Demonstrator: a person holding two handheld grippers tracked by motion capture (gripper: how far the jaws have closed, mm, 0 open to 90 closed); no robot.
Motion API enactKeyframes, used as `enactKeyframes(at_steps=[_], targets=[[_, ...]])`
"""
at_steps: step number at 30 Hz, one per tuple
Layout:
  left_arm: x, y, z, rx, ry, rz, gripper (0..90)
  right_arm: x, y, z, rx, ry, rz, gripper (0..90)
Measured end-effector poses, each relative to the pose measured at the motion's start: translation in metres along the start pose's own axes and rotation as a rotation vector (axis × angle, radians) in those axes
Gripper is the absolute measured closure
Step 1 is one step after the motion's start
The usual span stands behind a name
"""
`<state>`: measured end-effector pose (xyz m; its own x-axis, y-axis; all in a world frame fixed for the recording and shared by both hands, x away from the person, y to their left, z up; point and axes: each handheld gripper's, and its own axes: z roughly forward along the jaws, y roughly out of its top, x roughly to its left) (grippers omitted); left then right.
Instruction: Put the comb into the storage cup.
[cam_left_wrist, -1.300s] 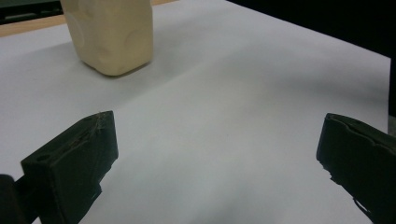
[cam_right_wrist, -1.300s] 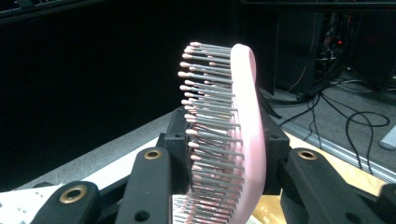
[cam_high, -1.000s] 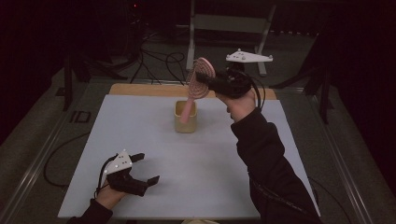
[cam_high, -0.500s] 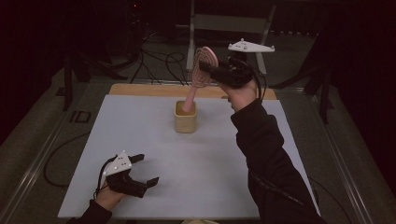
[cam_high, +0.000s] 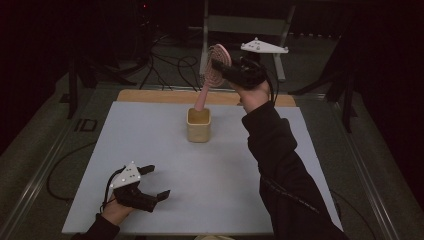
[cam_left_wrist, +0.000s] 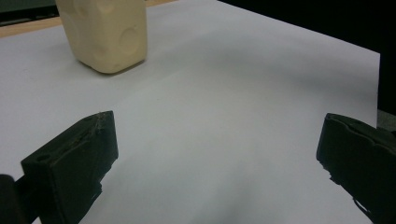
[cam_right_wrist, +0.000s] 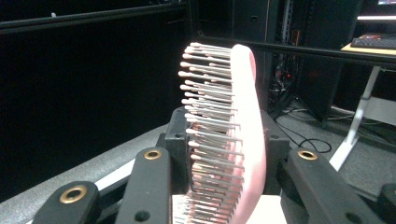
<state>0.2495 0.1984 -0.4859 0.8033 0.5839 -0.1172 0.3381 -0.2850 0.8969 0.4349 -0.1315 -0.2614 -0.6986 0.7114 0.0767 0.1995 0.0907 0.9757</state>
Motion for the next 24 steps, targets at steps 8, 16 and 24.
enactKeyframes(at_steps=[8, 16, 24], targets=[[0.0, 0.0, 0.001, 0.001, -0.005, 0.0, 0.0, -0.005, -0.016, 0.012, 0.017, -0.001, 0.01, 65.3], [0.0, -0.001, 0.001, 0.005, -0.009, 0.004, 0.0, -0.007, -0.029, 0.021, 0.032, -0.001, 0.018, 65.3], [0.0, -0.001, 0.001, 0.007, -0.013, 0.005, 0.0, -0.013, -0.044, 0.028, 0.043, -0.009, 0.034, 65.2]])
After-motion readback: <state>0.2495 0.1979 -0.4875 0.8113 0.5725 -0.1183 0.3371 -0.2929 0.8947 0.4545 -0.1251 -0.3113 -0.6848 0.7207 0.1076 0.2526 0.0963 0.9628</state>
